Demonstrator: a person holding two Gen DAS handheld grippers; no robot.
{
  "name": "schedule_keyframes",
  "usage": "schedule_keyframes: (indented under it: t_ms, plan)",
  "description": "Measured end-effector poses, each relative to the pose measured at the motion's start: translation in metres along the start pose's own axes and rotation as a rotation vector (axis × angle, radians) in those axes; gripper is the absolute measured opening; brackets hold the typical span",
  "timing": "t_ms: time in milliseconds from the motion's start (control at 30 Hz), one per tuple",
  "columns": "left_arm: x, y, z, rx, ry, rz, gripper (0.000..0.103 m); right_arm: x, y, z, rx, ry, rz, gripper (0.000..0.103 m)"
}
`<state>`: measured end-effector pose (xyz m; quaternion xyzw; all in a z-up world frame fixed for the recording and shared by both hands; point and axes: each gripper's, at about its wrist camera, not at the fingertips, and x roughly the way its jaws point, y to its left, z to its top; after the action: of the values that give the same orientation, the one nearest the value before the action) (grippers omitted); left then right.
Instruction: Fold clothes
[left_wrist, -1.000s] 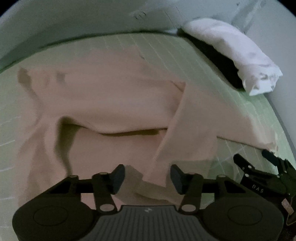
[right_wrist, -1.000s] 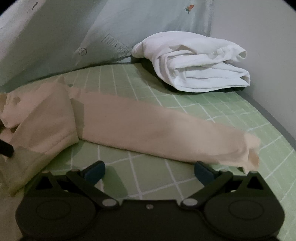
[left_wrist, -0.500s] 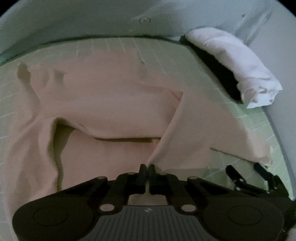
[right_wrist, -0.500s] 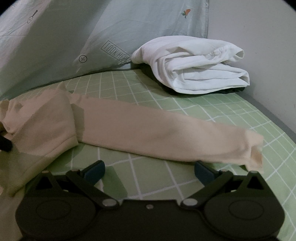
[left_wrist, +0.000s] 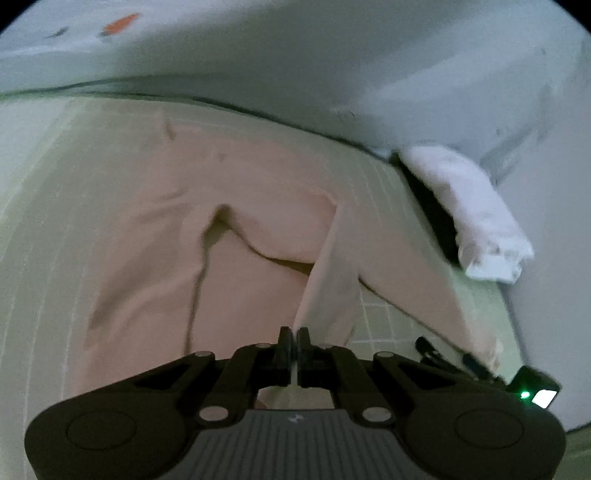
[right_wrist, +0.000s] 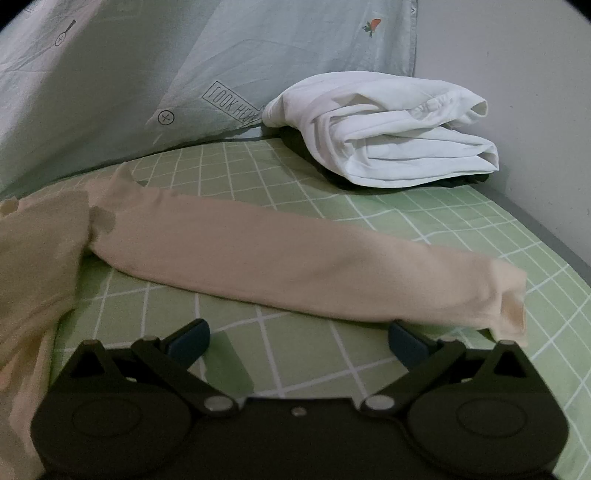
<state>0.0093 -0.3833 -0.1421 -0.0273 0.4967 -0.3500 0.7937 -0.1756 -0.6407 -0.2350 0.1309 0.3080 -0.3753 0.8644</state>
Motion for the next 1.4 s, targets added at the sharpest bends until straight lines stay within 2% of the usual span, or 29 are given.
schedule_keyframes:
  t_ms: [167,300,500,600,733,900,1033,1233,1400]
  plan:
    - [-0.038,0.019,-0.023,-0.105,-0.08,-0.008,0.0,0.0,0.001,0.0,0.0,0.0,0.0,0.103]
    - [-0.067,0.038,-0.041,-0.17,-0.112,0.004,0.0,0.0,0.002,0.001,-0.002,-0.001,-0.001,0.103]
    - [-0.089,0.062,-0.063,-0.206,-0.093,0.064,0.001,0.0,0.002,0.001,-0.006,-0.001,0.0,0.103]
    - [-0.088,0.068,-0.066,-0.183,-0.074,0.093,0.001,-0.001,0.002,0.001,-0.007,-0.002,0.003,0.103]
    - [-0.067,0.063,-0.057,-0.078,-0.034,0.119,0.015,-0.001,0.002,0.001,-0.008,-0.002,0.003,0.103]
    - [-0.029,0.053,-0.039,0.029,0.029,0.096,0.023,-0.001,0.002,0.001,-0.008,-0.003,0.006,0.103]
    - [0.007,0.04,-0.024,0.128,0.066,0.084,0.028,-0.001,0.001,0.001,-0.006,-0.004,0.007,0.103]
    - [0.058,0.03,-0.005,0.203,0.12,0.089,0.031,-0.001,0.001,0.001,0.0,-0.006,0.007,0.103]
    - [0.074,0.023,0.004,0.237,0.119,0.083,0.034,-0.001,0.001,0.001,0.001,-0.006,0.007,0.103]
